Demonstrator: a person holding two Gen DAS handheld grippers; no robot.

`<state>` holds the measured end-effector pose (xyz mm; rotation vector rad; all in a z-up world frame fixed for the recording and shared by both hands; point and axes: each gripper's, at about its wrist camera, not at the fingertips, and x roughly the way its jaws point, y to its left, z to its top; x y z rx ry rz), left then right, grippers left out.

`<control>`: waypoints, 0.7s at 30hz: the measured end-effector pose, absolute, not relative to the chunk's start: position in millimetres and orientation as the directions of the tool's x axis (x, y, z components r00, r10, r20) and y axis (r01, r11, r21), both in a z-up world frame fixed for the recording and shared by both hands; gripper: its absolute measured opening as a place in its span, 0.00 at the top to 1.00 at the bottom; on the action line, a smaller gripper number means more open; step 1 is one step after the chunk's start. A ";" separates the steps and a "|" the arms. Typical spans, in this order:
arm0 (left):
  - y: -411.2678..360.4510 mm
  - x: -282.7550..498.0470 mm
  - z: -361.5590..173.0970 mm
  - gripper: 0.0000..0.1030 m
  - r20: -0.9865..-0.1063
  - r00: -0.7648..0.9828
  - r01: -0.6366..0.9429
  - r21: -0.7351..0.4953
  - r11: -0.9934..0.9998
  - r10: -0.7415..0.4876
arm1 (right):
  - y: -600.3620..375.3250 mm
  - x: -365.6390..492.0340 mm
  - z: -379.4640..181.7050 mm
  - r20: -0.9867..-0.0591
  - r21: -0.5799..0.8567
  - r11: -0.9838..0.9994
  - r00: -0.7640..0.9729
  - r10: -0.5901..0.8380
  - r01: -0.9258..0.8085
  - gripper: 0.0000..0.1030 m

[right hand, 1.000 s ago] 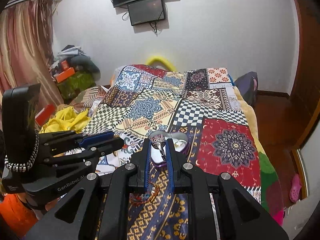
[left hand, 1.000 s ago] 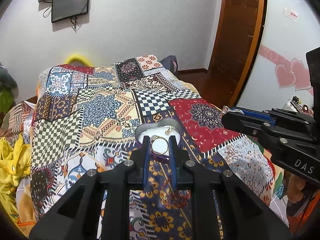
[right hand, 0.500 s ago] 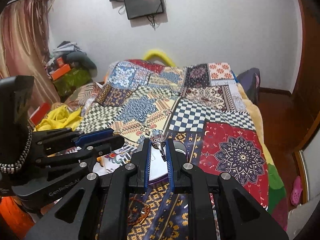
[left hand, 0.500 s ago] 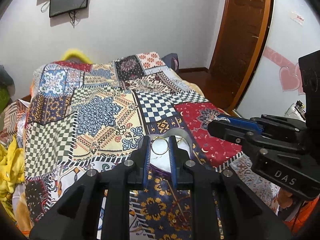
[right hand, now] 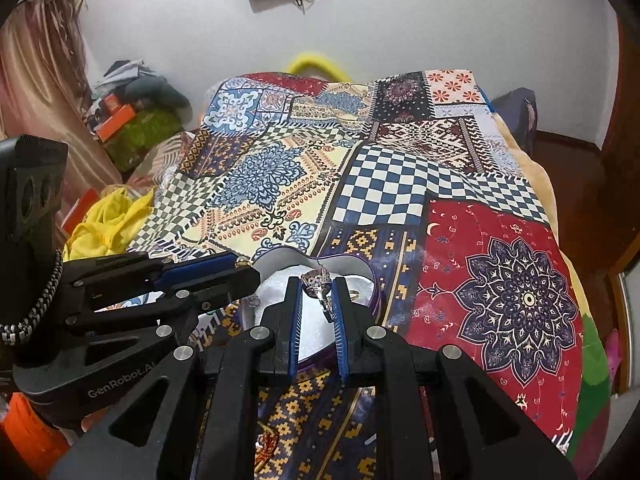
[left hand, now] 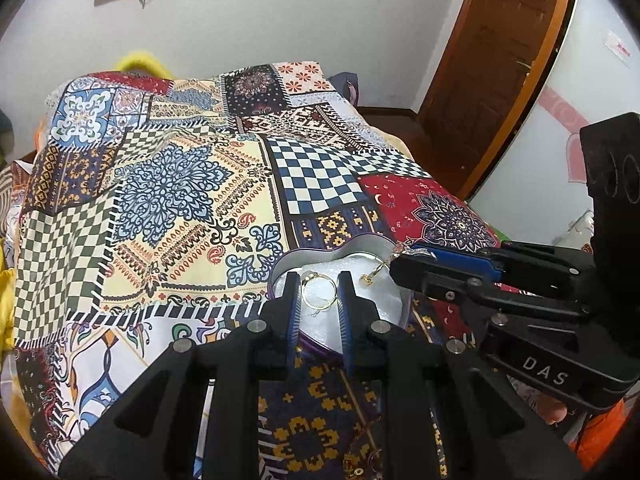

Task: Organize jewelry
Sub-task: 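Lower the silver earring into the heart tin and open the right tool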

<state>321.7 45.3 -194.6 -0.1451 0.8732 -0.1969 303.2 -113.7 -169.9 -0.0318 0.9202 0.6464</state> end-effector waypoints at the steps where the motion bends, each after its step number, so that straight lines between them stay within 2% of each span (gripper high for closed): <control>1: 45.3 321.8 -195.2 0.84 -0.745 0.625 0.113 -0.210 0.971 -0.234 | -113.6 303.9 -170.6 -0.749 0.244 0.810 0.427 0.506 -0.533 0.87; 12: 45.6 315.1 -187.9 0.83 -0.742 0.634 0.123 -0.179 0.976 -0.216 | -108.6 301.6 -168.4 -0.759 0.219 0.805 0.423 0.496 -0.552 0.87; 16: 47.8 307.3 -179.4 0.83 -0.735 0.646 0.116 -0.175 0.978 -0.208 | -109.8 296.9 -163.0 -0.754 0.212 0.806 0.432 0.494 -0.552 0.82; 21: 47.9 295.2 -166.2 0.82 -0.722 0.665 0.113 -0.159 0.981 -0.193 | -109.3 285.9 -153.0 -0.750 0.163 0.816 0.468 0.468 -0.554 0.81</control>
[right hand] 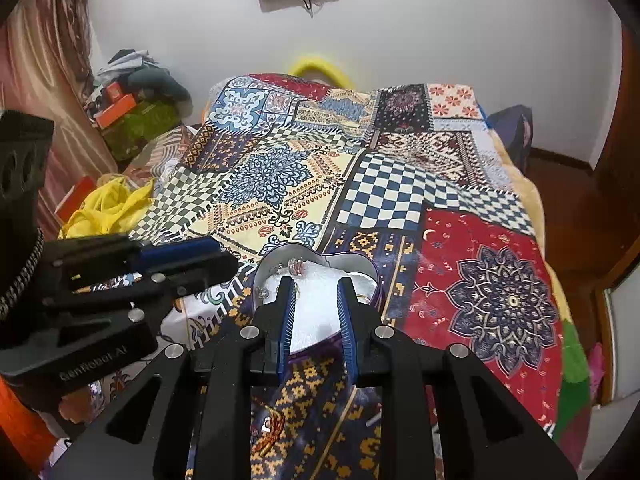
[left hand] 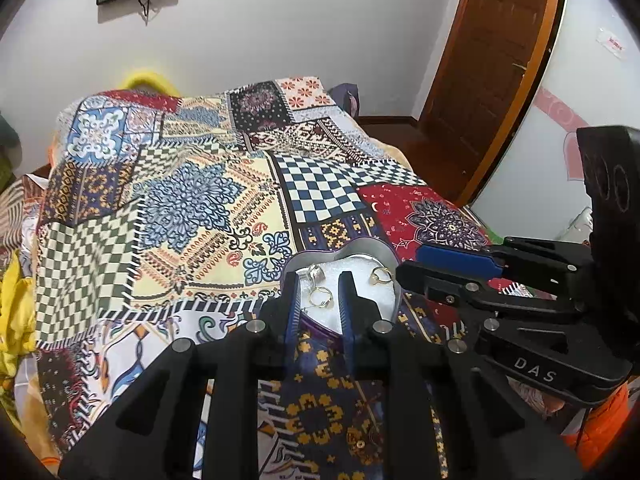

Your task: Organize jewelry

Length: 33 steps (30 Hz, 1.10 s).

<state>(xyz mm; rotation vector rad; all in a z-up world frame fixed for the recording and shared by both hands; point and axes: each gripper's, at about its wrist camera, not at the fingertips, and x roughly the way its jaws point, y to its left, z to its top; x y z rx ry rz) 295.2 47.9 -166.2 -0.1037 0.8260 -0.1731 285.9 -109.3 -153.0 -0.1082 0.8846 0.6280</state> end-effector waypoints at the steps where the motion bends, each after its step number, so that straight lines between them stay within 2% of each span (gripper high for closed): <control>1: 47.7 292.6 -163.6 0.81 -0.719 0.668 0.112 -0.156 0.981 -0.191 | -110.2 283.1 -150.7 -0.748 0.158 0.817 0.473 0.465 -0.554 0.81; 8: 47.1 271.2 -146.6 0.79 -0.708 0.685 0.103 -0.139 0.985 -0.172 | -115.1 263.4 -136.5 -0.737 0.120 0.824 0.506 0.448 -0.553 0.81; 13: 47.3 254.6 -139.9 0.72 -0.705 0.692 0.097 -0.125 0.987 -0.158 | -120.5 250.9 -130.2 -0.731 0.109 0.830 0.521 0.440 -0.548 0.81; 17: 45.9 242.5 -140.4 0.71 -0.715 0.683 0.096 -0.117 0.989 -0.151 | -126.0 241.8 -129.5 -0.737 0.119 0.833 0.514 0.439 -0.540 0.80; 33: 40.9 224.7 -195.9 0.71 -0.807 0.569 0.114 -0.117 0.987 -0.161 | -139.3 218.4 -154.6 -0.780 0.120 0.852 0.483 0.398 -0.509 0.80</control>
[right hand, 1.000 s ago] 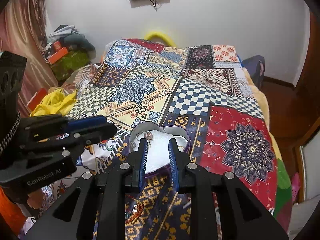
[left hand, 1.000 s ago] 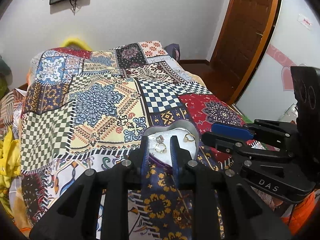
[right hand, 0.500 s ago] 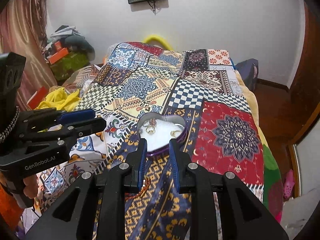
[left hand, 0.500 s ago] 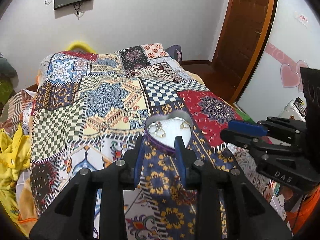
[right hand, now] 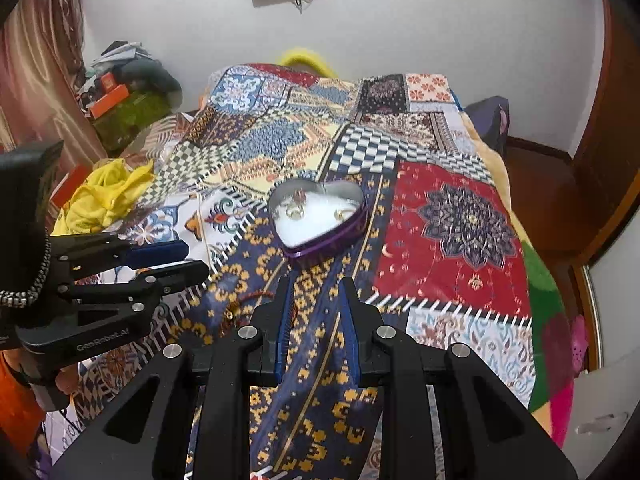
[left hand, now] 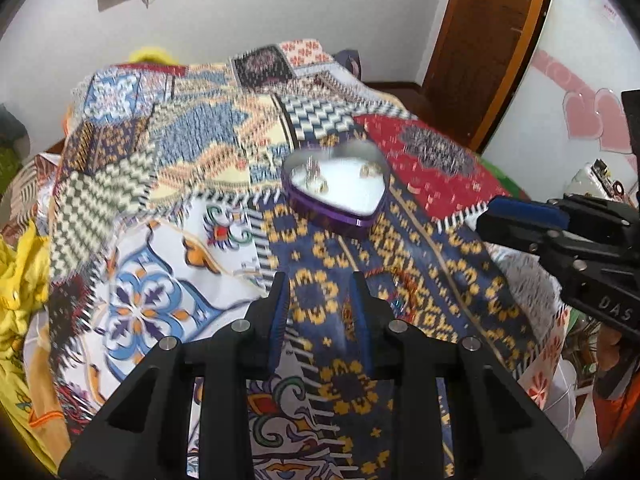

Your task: Organize jewelry

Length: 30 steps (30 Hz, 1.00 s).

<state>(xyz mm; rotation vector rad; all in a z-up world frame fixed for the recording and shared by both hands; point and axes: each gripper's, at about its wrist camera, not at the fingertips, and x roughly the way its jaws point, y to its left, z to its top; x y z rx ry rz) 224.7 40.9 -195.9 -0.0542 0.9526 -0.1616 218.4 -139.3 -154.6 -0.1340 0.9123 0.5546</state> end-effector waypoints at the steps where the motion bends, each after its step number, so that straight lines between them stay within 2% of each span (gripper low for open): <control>1: 41.6 225.6 -201.1 0.71 -0.814 0.554 0.115 -0.133 0.984 -0.174 | -140.1 218.2 -157.4 -0.784 0.121 0.854 0.479 0.395 -0.506 0.80; 8: 40.3 233.3 -228.8 0.71 -0.844 0.496 0.101 -0.178 0.979 -0.205 | -142.2 215.8 -177.6 -0.812 0.114 0.862 0.454 0.367 -0.494 0.80; 14: 32.2 239.9 -236.5 0.78 -0.850 0.486 0.109 -0.170 0.979 -0.202 | -146.7 213.7 -186.6 -0.821 0.135 0.860 0.430 0.376 -0.493 0.80; 18: 24.4 239.7 -238.9 0.96 -0.852 0.489 0.133 -0.142 0.981 -0.189 | -147.8 213.6 -189.6 -0.824 0.149 0.859 0.420 0.381 -0.489 0.80; 23: 21.8 236.6 -231.9 0.96 -0.842 0.504 0.141 -0.136 0.981 -0.190 | -145.9 209.6 -191.9 -0.828 0.151 0.854 0.409 0.385 -0.499 0.80; 30: 36.7 217.6 -195.7 0.96 -0.785 0.591 0.119 -0.142 0.983 -0.185 | -138.1 204.6 -192.4 -0.827 0.157 0.841 0.396 0.398 -0.518 0.80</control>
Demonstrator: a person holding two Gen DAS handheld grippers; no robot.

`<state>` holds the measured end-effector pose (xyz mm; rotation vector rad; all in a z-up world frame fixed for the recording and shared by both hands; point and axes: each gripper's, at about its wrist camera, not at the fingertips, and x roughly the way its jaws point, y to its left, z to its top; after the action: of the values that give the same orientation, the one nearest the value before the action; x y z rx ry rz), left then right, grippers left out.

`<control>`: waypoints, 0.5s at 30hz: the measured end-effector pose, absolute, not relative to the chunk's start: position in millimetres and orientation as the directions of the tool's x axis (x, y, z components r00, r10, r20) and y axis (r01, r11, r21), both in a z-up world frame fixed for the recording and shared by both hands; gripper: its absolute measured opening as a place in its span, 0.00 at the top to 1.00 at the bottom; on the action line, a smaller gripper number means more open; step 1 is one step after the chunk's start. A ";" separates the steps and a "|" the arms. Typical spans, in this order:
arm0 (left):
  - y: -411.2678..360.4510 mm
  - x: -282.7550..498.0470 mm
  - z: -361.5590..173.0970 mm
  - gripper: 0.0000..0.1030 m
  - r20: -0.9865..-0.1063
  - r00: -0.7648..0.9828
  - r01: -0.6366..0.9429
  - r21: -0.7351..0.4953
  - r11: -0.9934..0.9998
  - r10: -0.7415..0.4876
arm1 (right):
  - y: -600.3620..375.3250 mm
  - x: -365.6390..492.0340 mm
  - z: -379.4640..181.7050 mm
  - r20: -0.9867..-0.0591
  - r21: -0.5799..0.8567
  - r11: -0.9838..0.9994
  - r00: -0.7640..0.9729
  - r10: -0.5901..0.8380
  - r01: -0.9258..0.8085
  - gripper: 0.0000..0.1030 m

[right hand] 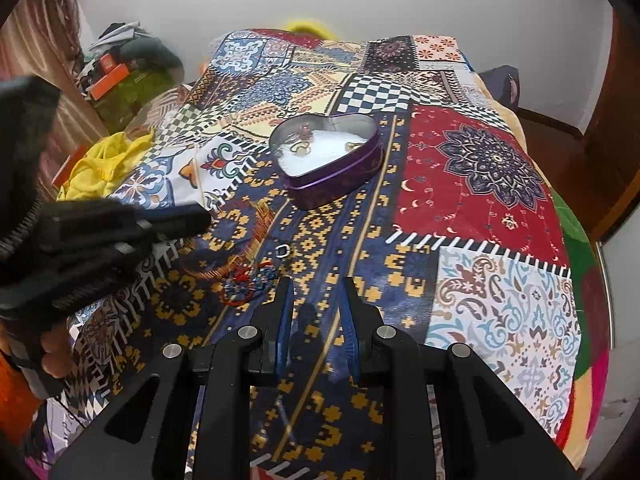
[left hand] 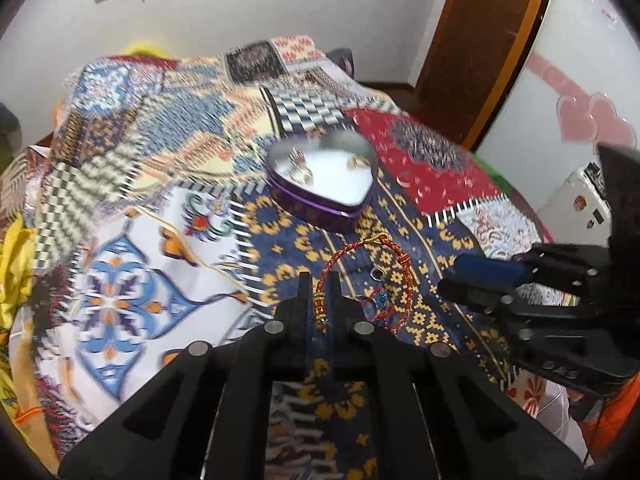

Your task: Organize jewelry

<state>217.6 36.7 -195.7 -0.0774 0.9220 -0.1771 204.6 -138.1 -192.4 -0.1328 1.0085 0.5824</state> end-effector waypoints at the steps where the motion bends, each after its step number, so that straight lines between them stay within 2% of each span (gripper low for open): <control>1: 39.4 214.8 -192.4 0.96 -0.780 0.602 0.115 -0.131 0.985 -0.174 | -136.0 204.8 -192.9 -0.828 0.158 0.839 0.394 0.400 -0.520 0.80; 5: 50.9 204.9 -187.3 0.96 -0.772 0.623 0.091 -0.088 0.992 -0.126 | -125.1 207.3 -195.9 -0.829 0.151 0.833 0.391 0.400 -0.533 0.80; 15: 70.5 207.2 -204.5 0.96 -0.785 0.603 0.061 -0.127 0.990 -0.138 | -94.9 220.9 -212.1 -0.848 0.070 0.821 0.400 0.348 -0.567 0.80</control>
<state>207.2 70.5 -204.5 -0.0903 0.9161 -0.1151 220.9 -94.9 -212.1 -0.2450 1.0047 0.5858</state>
